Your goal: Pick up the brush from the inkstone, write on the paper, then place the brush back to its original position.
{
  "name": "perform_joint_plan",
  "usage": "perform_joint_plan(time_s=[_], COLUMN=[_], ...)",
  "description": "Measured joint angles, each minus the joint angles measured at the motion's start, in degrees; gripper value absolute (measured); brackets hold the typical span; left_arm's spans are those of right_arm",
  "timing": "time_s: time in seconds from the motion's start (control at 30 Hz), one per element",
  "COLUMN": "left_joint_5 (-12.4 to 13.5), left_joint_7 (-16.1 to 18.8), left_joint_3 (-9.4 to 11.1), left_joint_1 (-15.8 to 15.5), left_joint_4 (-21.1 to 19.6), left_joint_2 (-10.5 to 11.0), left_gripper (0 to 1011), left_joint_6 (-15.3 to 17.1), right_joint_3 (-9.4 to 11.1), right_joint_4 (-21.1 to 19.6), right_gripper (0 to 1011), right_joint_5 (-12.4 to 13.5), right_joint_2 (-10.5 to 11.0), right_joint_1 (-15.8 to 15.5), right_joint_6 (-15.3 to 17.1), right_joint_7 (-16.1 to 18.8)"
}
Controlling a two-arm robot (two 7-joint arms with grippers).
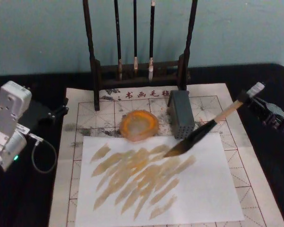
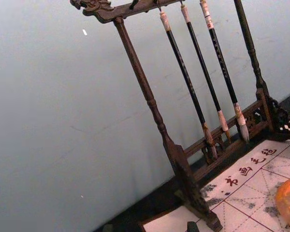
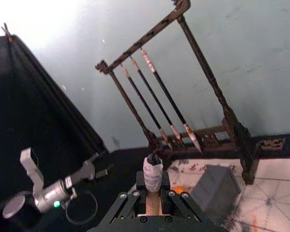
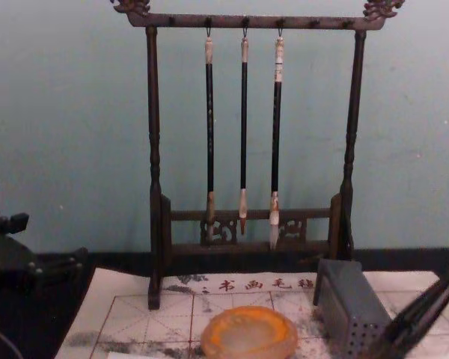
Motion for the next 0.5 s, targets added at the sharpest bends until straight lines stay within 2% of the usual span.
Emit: perform_joint_plan(time_s=[0.3,0.5], left_joint_5=[0.0,0.0], left_joint_7=[0.0,0.0], left_joint_3=[0.0,0.0], left_joint_1=[0.0,0.0], left_joint_4=[0.0,0.0], left_joint_2=[0.0,0.0], left_gripper=[1001,1001], left_joint_6=[0.0,0.0], right_joint_3=[-0.5,-0.9], right_joint_4=[-1.4,-1.7], right_gripper=[181,181], right_joint_5=[-1.7,-2.0], right_joint_2=[4.5,5.7], right_joint_1=[-0.8,-0.9], right_joint_6=[1.5,2.2], right_joint_7=[1.0,1.5])
